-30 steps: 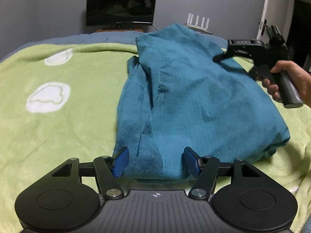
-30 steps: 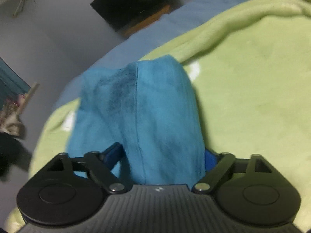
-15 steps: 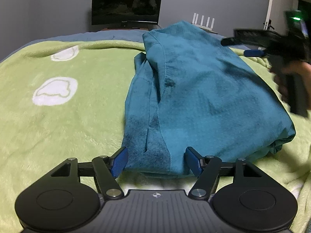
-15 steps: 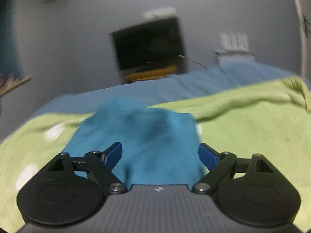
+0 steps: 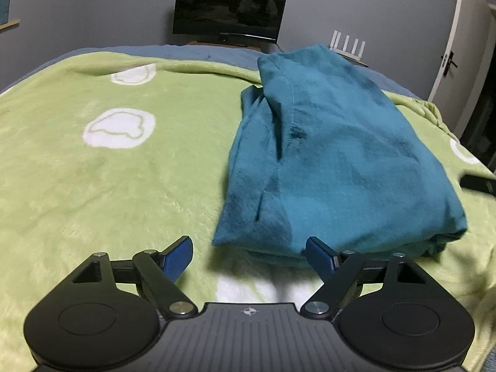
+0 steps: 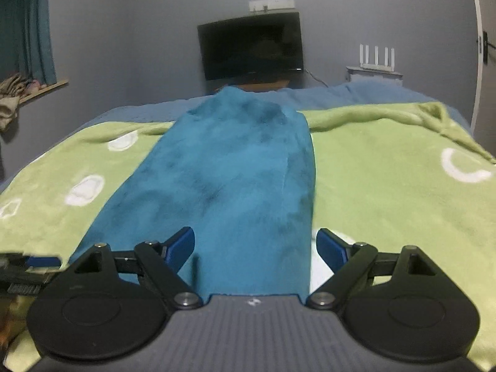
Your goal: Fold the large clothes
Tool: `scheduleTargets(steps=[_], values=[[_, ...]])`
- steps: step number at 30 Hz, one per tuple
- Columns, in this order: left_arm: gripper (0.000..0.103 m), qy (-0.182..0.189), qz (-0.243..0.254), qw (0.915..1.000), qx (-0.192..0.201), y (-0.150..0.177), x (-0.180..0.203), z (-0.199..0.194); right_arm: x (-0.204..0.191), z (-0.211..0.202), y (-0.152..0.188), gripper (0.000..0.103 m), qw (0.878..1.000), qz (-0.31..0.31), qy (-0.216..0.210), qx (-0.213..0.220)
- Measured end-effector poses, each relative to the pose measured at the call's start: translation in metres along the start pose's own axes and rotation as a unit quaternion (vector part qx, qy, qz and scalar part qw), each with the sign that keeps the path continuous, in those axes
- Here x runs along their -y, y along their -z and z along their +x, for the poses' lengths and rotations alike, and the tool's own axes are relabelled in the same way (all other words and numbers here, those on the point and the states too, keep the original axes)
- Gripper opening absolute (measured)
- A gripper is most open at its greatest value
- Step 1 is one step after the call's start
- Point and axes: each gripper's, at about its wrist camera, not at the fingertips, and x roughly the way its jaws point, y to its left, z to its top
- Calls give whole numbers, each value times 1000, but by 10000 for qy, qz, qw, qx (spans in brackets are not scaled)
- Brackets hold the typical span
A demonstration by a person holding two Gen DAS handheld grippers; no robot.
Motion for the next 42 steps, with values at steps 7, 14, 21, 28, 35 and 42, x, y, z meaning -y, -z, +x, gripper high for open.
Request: scheduleTargets(steps=[7, 14, 21, 28, 35, 42], values=[[100, 47, 432, 9990, 133, 13, 40, -48, -24, -59, 35, 98, 9989, 242, 0, -400], [101, -353, 277, 9990, -73, 34, 56, -78, -52, -52, 57, 101, 9970, -205, 408, -620], [101, -470, 401, 9977, -285, 39, 58, -71, -26, -31, 61, 101, 9912, 572, 582, -1042], [101, -513, 690, 9961, -214, 41, 68, -72, -35, -39, 64, 101, 9933, 312, 606, -934], [101, -529, 763, 9956, -159, 43, 70, -75, -38, -43, 65, 101, 9943, 217, 598, -857], [101, -521, 817, 9952, -149, 44, 71, -75, -40, -43, 65, 101, 9943, 177, 607, -854]])
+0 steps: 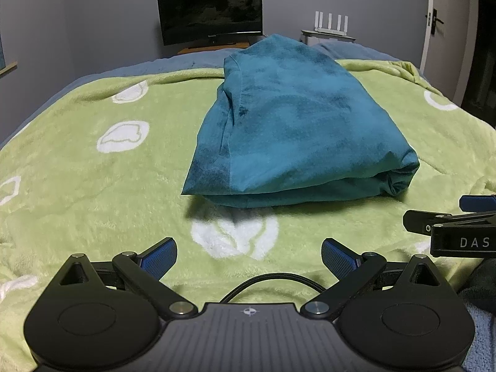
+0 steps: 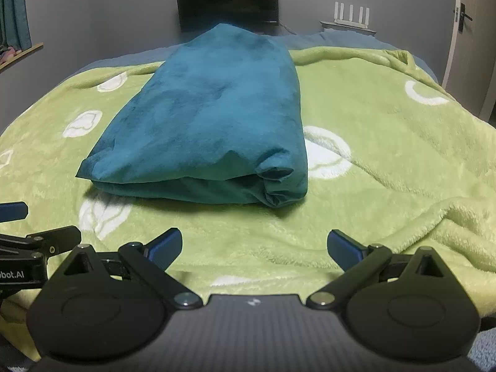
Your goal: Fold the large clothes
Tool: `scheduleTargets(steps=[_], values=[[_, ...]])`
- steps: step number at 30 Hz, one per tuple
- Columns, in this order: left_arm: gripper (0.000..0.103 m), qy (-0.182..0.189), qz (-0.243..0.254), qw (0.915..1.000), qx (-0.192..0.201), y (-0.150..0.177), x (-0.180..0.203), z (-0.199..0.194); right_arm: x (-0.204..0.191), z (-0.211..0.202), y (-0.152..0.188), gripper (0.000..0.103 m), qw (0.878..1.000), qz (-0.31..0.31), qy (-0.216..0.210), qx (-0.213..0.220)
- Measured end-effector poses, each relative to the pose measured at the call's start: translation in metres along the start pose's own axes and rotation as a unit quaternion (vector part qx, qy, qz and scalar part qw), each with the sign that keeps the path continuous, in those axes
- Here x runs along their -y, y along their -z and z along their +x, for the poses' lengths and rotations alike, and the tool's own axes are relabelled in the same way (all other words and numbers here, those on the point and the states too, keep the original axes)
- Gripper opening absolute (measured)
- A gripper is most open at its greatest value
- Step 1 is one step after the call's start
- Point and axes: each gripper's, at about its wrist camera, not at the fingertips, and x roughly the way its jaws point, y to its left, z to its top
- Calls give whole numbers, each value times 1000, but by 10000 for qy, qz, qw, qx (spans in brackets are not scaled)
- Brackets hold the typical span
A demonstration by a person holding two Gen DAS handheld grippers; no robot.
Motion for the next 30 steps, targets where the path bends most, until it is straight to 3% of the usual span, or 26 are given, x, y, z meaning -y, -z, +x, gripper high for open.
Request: scheduleTargets(steps=[30], values=[[101, 74, 6, 9999, -100, 1, -1, 4, -2, 2, 1, 101, 9999, -166, 3, -11]])
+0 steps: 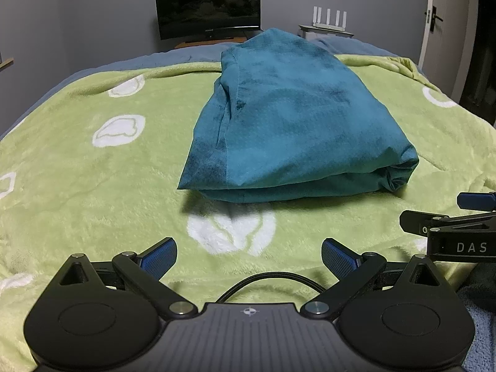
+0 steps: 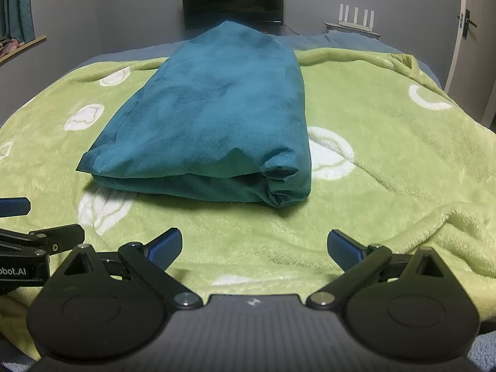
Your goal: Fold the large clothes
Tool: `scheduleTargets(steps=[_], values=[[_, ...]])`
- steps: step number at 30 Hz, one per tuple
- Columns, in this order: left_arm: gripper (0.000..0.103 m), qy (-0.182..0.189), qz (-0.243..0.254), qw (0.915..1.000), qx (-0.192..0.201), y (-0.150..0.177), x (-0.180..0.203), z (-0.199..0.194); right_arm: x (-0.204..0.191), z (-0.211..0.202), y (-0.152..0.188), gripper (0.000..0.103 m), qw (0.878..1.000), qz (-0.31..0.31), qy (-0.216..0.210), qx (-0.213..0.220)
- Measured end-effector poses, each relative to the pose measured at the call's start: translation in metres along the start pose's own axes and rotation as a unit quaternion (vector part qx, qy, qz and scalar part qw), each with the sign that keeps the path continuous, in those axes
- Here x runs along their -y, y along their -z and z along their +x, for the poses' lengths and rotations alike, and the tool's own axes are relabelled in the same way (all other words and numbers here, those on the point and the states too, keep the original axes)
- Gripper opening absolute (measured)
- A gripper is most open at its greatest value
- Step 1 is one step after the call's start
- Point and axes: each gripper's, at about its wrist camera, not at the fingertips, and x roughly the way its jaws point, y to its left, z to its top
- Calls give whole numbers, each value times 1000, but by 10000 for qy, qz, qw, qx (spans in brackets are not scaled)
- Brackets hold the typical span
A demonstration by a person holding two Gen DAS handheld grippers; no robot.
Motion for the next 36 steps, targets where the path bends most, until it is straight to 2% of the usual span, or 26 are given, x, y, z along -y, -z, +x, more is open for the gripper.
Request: scheduleTargets(steps=[36], values=[[102, 12, -149, 9999, 54, -2, 0, 0, -1, 1, 1, 101, 10000, -49, 7, -9]])
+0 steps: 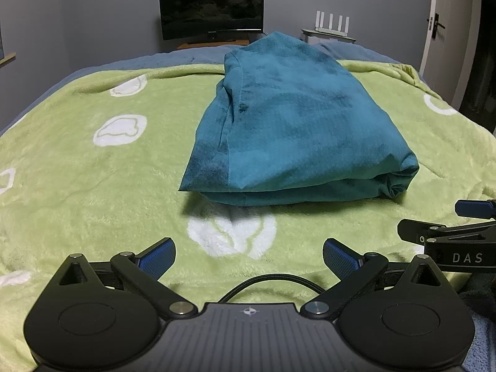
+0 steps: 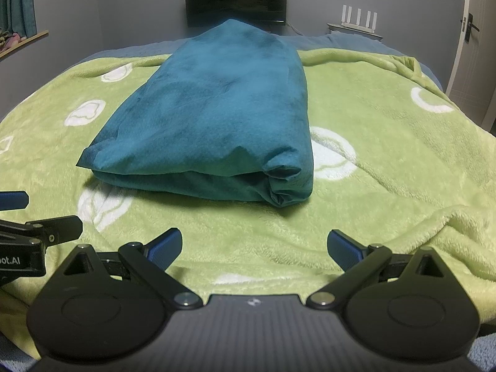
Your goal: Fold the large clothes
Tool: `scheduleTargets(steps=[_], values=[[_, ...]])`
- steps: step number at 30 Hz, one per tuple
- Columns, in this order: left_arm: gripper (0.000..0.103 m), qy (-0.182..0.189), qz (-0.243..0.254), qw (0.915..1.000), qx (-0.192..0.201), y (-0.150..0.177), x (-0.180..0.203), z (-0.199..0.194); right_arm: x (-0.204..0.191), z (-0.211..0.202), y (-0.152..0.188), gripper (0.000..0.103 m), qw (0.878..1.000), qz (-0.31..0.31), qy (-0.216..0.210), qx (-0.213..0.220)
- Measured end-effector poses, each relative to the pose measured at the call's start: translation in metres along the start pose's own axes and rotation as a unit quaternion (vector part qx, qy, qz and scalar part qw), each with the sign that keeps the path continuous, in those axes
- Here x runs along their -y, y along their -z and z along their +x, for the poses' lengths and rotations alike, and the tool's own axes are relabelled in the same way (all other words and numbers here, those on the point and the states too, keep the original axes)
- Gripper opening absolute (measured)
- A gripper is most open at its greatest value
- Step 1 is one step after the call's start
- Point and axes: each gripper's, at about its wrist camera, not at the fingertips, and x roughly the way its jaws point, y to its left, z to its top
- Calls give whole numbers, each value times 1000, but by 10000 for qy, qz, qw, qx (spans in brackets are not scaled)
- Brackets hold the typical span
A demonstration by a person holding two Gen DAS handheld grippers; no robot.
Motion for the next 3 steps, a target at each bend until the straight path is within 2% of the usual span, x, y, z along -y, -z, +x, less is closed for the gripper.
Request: scheduleTargets(steps=[3], values=[[102, -14, 9, 10000, -37, 0, 1, 1, 0, 0, 0, 101, 10000, -2, 3, -5]])
